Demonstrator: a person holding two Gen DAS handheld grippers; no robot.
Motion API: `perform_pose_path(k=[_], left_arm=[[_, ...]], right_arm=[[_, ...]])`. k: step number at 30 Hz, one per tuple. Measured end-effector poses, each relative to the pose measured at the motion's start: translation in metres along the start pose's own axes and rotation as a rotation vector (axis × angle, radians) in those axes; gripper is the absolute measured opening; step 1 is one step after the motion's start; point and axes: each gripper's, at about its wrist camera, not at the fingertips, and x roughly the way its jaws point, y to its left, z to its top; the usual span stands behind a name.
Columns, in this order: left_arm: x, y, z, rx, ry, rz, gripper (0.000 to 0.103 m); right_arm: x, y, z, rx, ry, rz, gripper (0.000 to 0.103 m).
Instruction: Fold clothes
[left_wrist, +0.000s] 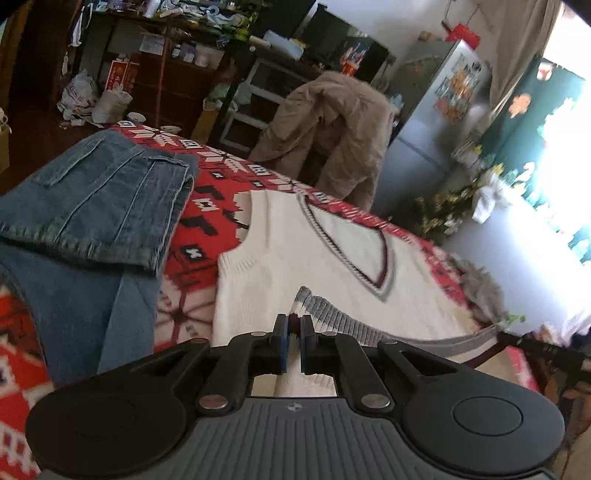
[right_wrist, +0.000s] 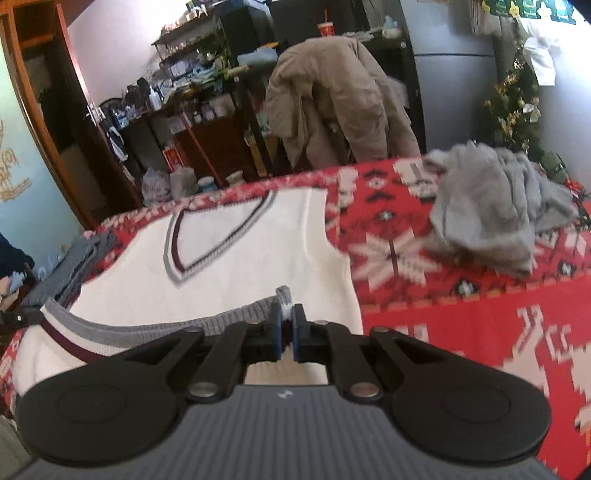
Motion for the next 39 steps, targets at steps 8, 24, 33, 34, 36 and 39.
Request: perform_pose_path(k=[8,24,33,34,36,39], left_arm=[[0.046,0.005,0.013,0.001,0.091,0.082,0.006],[0.053,0.007,0.013,0.020,0.077,0.099,0.020],[-0.006,0.011,0.006,-0.071,0.027,0.103,0.032],[-0.013,0.010,0.000,-0.073,0.030,0.096,0.032],[-0.028,0.007,-0.012,-0.074,0.038,0.082,0.035],[-0.042,0.000,-0.034,-0.057,0.052,0.086,0.037]], right_arm=[[0.051,-0.009,0.006,0.008,0.068,-0.057,0.005],[0.068,-0.028,0.000,0.063,0.043,-0.132,0.003],[0.010,-0.035,-0.003,0.178,-0.024,-0.095,0.013],[0.001,-0.034,-0.008,0.186,-0.024,-0.088,0.019],[-0.016,-0.031,-0.019,0.198,-0.025,-0.074,0.026],[-0.039,-0.020,-0.039,0.178,-0.039,-0.088,0.032]])
